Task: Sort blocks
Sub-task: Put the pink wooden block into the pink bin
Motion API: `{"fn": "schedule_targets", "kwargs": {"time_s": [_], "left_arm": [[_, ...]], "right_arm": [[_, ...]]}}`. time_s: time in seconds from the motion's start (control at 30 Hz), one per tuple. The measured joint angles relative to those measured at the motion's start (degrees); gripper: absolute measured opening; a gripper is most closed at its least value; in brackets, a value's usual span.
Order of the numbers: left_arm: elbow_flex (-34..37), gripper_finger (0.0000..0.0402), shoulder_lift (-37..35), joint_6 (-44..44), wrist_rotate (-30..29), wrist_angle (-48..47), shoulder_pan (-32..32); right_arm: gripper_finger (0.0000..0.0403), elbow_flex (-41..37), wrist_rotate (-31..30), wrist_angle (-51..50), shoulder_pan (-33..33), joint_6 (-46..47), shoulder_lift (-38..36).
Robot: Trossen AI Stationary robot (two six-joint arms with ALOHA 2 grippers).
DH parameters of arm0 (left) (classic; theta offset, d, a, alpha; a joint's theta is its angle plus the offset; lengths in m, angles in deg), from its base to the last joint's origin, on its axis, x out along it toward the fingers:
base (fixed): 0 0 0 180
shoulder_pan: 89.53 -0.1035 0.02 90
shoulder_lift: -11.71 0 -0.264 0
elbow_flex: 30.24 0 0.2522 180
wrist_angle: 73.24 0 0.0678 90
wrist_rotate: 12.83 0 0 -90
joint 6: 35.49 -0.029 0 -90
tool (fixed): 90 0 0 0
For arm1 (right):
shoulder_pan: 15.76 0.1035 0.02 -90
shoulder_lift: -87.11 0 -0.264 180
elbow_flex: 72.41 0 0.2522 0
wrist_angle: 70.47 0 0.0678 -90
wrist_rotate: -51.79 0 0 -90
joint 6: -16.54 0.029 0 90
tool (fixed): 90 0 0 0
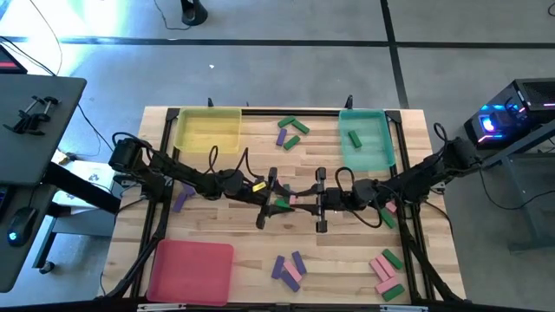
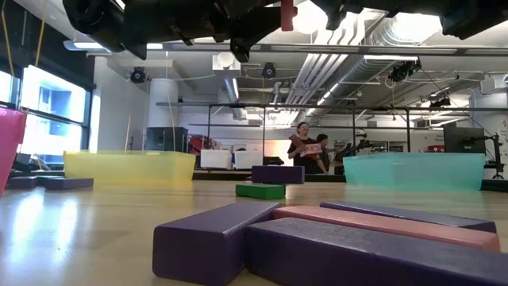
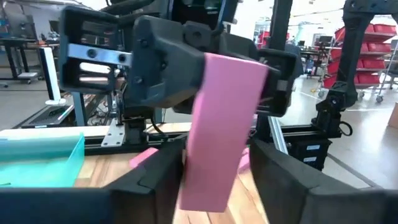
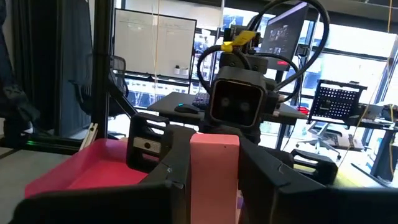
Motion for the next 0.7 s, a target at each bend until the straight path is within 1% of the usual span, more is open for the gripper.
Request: {"fn": "schedule_targets", "kwargs": {"time_s": [0.2,0.23,0.33,0.4,0.57,0.7], "left_arm": [[0.04,0.0088,0.0,-0.42,-0.24,0.1,0.37],[0.04,0.008,0.0,-1.07,-0.24,0.08,0.47],[0.07,0.0079,0.0,-2.85,-0.52,-0.04,0.99],[0.07,0.0079,0.01,-3.65,-0.96,-0.26,1.41],[0.07,0.0079,-0.03,-5.24,-3.49,-2.18,2.39],[0.02,0.0079,-1.9,-5.69,-6.93,-7.75,3.5]], "right_arm": [[0.0073,0.0,1.94,-0.25,-0.53,1.28,-0.02],[0.0073,0.0,2.16,-0.38,-0.51,1.27,-0.04],[0.0075,0.0,2.34,-0.72,-0.51,1.17,-0.04],[0.0094,0.02,2.47,-1.3,-0.51,0.7,-0.04],[0.0164,0.02,2.16,-2.39,-0.51,0.38,-0.02],[0.0215,-0.04,1.11,-2.84,-0.09,0.36,-0.91]]}}
